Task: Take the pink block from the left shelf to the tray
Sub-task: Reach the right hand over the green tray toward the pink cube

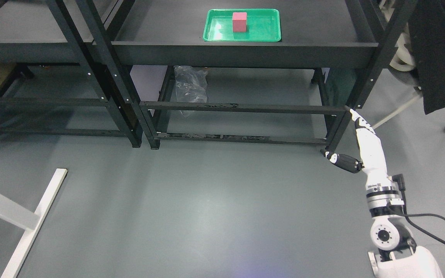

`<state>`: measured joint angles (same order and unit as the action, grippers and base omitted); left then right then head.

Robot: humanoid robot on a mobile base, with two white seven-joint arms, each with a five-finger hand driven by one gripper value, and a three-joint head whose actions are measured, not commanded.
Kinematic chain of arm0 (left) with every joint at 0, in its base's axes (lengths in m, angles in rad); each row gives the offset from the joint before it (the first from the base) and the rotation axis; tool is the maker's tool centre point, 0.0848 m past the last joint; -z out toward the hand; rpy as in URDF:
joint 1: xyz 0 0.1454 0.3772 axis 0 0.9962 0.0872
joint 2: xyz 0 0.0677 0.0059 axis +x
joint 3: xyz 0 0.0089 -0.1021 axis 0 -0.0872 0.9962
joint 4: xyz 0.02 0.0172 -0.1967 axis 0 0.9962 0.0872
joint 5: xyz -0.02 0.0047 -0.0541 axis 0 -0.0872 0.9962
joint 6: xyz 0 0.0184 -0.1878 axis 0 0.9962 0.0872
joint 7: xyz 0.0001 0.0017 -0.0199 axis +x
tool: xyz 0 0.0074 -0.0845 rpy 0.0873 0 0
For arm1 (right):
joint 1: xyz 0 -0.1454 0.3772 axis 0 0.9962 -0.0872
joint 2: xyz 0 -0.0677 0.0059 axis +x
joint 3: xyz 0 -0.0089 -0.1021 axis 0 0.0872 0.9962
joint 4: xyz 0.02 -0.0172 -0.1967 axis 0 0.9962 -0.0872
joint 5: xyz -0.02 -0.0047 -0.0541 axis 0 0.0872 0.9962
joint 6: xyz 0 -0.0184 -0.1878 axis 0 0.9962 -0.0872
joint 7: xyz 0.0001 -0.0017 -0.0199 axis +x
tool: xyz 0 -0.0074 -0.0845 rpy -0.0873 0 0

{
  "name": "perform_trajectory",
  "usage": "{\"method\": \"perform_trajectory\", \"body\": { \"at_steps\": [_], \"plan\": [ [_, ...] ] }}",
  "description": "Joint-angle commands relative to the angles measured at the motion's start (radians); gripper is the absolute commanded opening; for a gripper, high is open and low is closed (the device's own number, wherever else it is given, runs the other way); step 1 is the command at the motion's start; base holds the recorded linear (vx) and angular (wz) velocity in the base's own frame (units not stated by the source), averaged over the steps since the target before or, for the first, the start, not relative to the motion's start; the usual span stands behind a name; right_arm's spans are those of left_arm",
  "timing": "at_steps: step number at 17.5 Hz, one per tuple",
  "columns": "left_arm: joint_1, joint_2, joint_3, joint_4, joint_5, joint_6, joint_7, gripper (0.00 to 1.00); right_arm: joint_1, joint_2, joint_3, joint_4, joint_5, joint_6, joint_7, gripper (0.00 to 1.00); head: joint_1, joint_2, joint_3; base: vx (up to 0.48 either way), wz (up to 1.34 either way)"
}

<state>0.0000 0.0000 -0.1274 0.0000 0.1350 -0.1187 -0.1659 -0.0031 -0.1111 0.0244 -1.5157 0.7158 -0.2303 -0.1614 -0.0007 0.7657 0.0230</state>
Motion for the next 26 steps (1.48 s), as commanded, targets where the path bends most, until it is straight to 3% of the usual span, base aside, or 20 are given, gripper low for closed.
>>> {"method": "perform_trajectory", "body": {
  "at_steps": [1,10,17,26],
  "plan": [
    [0.020,0.017,0.000,-0.017,0.000,0.001,0.000,1.00,-0.031,-0.024,0.043,0.000,0.511,0.009,-0.053,0.97,0.0000,0.000,0.000,0.243,0.09],
    [0.020,0.017,0.000,-0.017,0.000,0.001,0.000,1.00,-0.051,-0.018,0.055,0.008,0.485,0.059,-0.073,0.97,0.0000,0.000,0.000,0.240,0.09],
    [0.020,0.017,0.000,-0.017,0.000,0.001,0.000,1.00,-0.078,-0.009,0.057,0.009,0.435,0.060,-0.291,0.96,0.0000,0.000,0.000,0.246,0.10],
    [0.020,0.017,0.000,-0.017,0.000,0.001,0.000,1.00,-0.078,-0.005,0.057,0.009,0.404,0.068,-0.279,0.99,0.0000,0.000,0.000,0.260,0.10]
  ]
}}
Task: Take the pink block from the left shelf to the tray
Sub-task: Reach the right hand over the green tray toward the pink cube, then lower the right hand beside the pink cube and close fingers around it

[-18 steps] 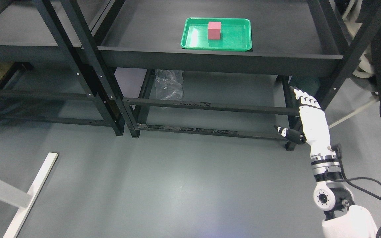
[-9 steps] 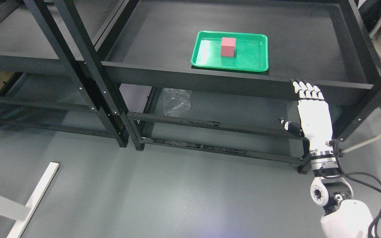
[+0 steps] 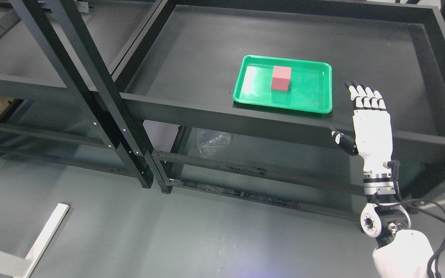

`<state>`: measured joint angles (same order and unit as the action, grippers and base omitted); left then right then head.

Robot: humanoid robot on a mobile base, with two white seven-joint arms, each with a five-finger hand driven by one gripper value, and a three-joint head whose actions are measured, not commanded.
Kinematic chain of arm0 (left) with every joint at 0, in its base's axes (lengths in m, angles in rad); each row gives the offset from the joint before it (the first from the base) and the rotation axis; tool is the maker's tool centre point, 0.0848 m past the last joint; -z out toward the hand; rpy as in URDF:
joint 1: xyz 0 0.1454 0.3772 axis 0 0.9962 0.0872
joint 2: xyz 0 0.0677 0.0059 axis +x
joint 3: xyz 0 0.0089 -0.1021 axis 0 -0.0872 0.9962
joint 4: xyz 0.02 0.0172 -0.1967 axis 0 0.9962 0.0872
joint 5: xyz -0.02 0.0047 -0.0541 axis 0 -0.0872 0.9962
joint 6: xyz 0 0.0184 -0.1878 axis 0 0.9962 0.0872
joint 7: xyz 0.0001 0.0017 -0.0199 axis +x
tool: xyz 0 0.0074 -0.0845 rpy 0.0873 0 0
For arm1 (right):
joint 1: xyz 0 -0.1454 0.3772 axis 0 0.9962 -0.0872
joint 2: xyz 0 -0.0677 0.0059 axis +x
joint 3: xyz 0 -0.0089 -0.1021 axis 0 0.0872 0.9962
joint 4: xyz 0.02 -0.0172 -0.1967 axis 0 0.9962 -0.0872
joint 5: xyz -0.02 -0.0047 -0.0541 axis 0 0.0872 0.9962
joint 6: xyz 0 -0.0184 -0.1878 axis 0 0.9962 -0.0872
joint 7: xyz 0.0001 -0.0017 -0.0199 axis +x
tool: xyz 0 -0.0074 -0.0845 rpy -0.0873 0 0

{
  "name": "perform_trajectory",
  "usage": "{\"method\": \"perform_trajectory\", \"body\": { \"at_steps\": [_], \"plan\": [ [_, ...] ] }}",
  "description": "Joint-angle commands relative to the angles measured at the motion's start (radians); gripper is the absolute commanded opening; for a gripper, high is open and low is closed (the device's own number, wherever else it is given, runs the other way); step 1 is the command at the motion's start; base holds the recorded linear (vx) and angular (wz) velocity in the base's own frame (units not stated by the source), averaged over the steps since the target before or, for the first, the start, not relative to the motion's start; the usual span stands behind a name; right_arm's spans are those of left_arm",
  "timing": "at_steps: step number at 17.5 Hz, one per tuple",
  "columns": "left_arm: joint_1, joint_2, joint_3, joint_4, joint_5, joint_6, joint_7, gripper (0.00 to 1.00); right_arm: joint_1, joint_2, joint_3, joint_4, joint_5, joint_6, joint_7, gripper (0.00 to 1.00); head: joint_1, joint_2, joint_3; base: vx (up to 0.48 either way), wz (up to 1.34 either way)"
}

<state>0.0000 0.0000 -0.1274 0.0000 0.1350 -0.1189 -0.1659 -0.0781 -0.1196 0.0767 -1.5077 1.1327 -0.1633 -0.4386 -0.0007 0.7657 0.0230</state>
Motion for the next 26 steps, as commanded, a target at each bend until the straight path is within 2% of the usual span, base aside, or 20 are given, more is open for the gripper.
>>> {"method": "perform_trajectory", "body": {
  "at_steps": [1,4,10,15,19,24,26],
  "plan": [
    [0.020,0.017,0.000,-0.017,0.000,0.001,0.000,1.00,-0.003,0.003,0.006,0.003,-0.011,-0.001,0.000,0.99,0.0000,0.000,0.000,0.257,0.08],
    [0.020,0.017,0.000,-0.017,0.000,0.001,0.000,1.00,-0.005,0.003,0.034,0.007,-0.010,-0.004,0.038,0.99,0.0000,0.000,0.000,0.247,0.08],
    [0.020,0.017,0.000,-0.017,0.000,0.001,0.000,1.00,-0.054,0.005,0.035,0.046,-0.013,-0.004,0.311,0.99,0.0000,0.000,0.000,0.218,0.08],
    [0.020,0.017,0.000,-0.017,0.000,0.001,0.000,1.00,-0.066,0.012,0.037,0.079,-0.014,0.004,0.342,0.99,0.0000,0.000,0.000,0.216,0.07],
    [0.020,0.017,0.000,-0.017,0.000,0.001,0.000,1.00,-0.071,0.018,0.040,0.101,-0.132,0.013,0.472,0.99,0.0000,0.000,0.000,0.190,0.00],
    [0.020,0.017,0.000,-0.017,0.000,0.001,0.000,1.00,-0.081,0.009,0.054,0.121,-0.122,0.010,0.486,0.98,0.0000,0.000,0.000,0.164,-0.06],
    [0.020,0.017,0.000,-0.017,0.000,0.001,0.000,1.00,-0.081,0.006,0.081,0.127,-0.050,0.008,0.485,0.97,0.0000,0.000,0.000,0.137,-0.07]
  ]
}}
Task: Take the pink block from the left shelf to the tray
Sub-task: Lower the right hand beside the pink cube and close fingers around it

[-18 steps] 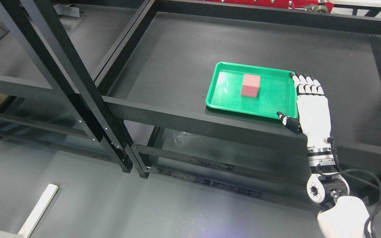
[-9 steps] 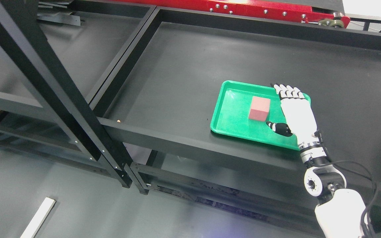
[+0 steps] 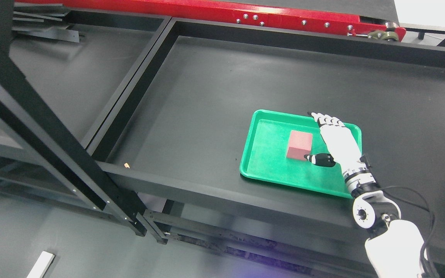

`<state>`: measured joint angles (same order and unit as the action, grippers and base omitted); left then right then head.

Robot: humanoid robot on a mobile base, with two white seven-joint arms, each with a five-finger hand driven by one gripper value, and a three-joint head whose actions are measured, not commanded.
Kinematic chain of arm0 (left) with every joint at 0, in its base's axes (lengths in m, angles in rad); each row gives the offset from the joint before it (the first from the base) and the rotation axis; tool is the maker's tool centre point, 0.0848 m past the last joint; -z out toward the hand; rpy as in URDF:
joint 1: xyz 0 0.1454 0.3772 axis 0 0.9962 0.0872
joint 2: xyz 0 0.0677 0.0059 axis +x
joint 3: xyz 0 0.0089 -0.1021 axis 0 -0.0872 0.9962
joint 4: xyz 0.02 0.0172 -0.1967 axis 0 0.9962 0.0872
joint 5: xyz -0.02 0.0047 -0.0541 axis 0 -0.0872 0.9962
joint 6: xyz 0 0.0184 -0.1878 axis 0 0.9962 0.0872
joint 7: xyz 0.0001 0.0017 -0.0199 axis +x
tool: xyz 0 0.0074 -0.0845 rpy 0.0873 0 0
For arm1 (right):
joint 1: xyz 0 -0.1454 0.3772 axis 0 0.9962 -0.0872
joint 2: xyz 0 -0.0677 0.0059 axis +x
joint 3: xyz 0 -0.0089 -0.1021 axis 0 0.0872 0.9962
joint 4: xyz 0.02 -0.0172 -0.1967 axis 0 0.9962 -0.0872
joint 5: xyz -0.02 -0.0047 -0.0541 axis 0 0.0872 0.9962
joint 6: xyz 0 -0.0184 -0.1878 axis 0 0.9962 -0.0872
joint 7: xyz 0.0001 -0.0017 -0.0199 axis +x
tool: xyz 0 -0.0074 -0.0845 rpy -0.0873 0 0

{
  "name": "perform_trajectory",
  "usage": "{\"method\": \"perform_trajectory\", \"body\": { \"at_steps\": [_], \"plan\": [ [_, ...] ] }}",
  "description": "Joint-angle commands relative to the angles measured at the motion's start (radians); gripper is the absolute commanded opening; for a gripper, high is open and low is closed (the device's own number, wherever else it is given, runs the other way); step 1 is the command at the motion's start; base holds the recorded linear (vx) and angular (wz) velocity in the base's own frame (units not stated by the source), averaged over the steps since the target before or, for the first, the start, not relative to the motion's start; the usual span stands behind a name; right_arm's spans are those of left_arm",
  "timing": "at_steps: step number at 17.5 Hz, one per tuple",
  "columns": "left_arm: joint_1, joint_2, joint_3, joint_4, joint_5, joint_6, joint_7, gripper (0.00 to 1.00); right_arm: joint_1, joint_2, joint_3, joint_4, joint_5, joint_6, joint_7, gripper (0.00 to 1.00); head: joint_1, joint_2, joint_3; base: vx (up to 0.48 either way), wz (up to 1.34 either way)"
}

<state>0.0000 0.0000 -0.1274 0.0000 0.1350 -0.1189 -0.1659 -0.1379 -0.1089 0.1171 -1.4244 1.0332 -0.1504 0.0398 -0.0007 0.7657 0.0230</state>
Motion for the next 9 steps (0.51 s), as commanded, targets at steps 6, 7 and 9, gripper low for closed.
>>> {"method": "perform_trajectory", "body": {
  "at_steps": [6,7,9],
  "plan": [
    [0.020,0.017,0.000,-0.017,0.000,0.001,0.000,1.00,-0.029,0.002,0.078,0.051,0.100,-0.008,0.009,0.97,0.0000,0.000,0.000,0.120,-0.04],
    [0.020,0.017,0.000,-0.017,0.000,0.001,0.000,1.00,-0.031,0.002,0.085,0.061,0.102,-0.008,0.015,0.97,0.0000,0.000,0.000,0.060,0.00],
    [0.020,0.017,0.000,-0.017,0.000,0.001,0.000,1.00,-0.029,0.005,0.088,0.074,0.100,-0.008,0.057,0.97,0.0000,0.000,0.000,0.055,0.00]
  ]
}}
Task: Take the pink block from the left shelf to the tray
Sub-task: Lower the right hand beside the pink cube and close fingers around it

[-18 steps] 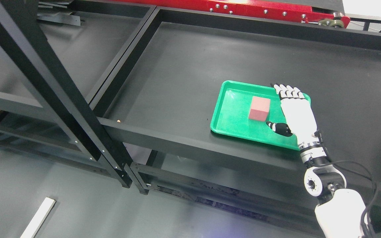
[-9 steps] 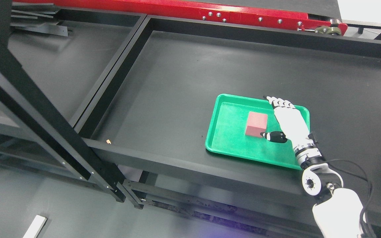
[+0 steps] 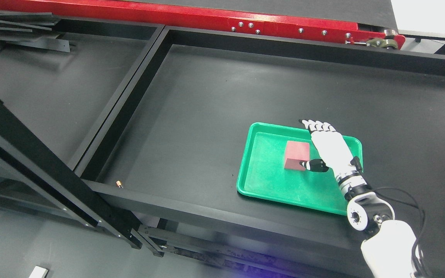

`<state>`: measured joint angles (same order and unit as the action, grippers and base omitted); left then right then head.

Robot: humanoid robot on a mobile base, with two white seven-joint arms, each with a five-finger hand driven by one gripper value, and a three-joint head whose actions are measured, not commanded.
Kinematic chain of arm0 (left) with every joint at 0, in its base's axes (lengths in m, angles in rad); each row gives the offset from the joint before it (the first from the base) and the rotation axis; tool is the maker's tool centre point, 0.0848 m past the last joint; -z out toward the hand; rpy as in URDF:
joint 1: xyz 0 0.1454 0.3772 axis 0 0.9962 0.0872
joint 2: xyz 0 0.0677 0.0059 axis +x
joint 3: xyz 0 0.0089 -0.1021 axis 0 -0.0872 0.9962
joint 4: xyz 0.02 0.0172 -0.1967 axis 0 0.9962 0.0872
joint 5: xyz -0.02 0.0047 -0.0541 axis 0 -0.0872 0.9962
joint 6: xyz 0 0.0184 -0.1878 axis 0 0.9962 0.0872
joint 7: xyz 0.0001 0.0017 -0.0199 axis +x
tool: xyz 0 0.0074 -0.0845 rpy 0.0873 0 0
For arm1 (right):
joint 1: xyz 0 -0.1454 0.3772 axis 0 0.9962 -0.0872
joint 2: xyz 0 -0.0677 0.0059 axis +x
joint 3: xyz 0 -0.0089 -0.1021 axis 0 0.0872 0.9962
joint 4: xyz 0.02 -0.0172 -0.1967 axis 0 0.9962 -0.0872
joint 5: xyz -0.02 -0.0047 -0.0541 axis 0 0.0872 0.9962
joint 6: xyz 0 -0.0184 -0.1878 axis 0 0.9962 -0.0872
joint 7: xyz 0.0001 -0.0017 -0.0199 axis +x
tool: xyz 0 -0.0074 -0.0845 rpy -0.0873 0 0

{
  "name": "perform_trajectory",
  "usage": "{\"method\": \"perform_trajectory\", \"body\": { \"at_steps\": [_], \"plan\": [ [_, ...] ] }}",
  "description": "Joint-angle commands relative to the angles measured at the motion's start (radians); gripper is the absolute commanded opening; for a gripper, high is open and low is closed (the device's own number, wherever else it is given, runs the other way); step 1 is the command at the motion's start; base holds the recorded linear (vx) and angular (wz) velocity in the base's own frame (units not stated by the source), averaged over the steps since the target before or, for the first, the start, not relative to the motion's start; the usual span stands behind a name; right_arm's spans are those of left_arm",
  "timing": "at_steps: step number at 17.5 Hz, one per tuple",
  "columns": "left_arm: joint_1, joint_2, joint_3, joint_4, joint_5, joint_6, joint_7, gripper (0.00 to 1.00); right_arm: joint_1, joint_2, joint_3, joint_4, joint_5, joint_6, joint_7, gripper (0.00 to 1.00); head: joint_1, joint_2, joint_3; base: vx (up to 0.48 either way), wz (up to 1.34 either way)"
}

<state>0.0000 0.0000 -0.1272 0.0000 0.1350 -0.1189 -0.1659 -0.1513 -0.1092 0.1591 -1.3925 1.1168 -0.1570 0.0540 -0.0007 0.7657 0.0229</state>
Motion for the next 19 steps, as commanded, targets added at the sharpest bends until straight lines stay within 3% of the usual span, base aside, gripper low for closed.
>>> {"method": "perform_trajectory", "body": {
  "at_steps": [1,11,19],
  "plan": [
    [0.020,0.017,0.000,-0.017,0.000,0.001,0.000,1.00,-0.016,0.005,0.048,0.047,0.017,-0.001,0.059,0.97,0.0000,0.000,0.000,0.049,0.00],
    [0.020,0.017,0.000,-0.017,0.000,0.001,0.000,1.00,-0.016,-0.003,0.068,0.075,0.017,-0.003,0.115,0.95,0.0000,0.000,0.000,0.007,0.00],
    [0.020,0.017,0.000,-0.017,0.000,0.001,0.000,1.00,-0.016,-0.001,0.063,0.078,0.015,-0.003,0.115,0.55,0.0000,0.000,0.000,0.000,0.00]
  ]
}}
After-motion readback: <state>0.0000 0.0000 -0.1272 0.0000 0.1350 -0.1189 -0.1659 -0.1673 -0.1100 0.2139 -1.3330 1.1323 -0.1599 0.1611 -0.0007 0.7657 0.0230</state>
